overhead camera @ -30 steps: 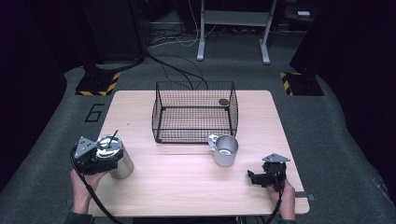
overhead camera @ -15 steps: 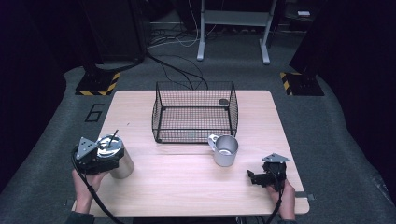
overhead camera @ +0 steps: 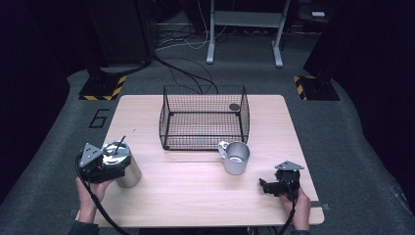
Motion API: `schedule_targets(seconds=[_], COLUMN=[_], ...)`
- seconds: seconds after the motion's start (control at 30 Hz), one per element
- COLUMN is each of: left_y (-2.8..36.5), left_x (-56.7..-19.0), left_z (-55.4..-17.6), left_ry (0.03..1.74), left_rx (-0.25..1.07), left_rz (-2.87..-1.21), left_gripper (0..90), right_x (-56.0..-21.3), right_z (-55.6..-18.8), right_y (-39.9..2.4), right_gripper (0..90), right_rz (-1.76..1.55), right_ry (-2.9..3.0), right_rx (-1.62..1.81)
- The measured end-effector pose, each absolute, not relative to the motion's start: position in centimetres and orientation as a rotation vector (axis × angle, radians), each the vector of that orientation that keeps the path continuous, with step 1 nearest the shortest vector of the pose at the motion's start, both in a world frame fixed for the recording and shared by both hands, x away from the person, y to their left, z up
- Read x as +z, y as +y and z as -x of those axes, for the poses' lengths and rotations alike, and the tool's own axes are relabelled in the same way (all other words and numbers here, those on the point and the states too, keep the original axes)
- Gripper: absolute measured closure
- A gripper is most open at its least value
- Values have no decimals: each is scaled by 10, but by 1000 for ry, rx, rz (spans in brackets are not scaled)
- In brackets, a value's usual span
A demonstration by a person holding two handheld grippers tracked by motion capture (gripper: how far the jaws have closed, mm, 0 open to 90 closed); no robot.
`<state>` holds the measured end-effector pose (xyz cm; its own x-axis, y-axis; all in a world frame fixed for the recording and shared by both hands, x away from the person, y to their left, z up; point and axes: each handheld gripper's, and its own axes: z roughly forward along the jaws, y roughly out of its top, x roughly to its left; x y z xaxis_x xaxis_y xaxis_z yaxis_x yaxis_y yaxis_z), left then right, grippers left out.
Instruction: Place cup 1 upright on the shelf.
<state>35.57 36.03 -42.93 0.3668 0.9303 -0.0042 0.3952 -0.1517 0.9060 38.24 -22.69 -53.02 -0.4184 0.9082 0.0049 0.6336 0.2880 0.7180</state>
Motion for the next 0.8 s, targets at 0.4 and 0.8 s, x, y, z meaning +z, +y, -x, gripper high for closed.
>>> schedule_targets(seconds=[0.4, 0.8], left_y=[353, 340], left_x=[-421, -411], left_z=[-355, -353], left_ry=[1145, 1098], left_rx=[738, 735], left_rz=[-1728, -1754], left_gripper=[41, 42], right_x=[-530, -530], right_z=[-382, -382], right_y=[-227, -227], right_gripper=[0, 0], right_rz=[-1377, -1380], right_ry=[2160, 2160], right_rx=[913, 914])
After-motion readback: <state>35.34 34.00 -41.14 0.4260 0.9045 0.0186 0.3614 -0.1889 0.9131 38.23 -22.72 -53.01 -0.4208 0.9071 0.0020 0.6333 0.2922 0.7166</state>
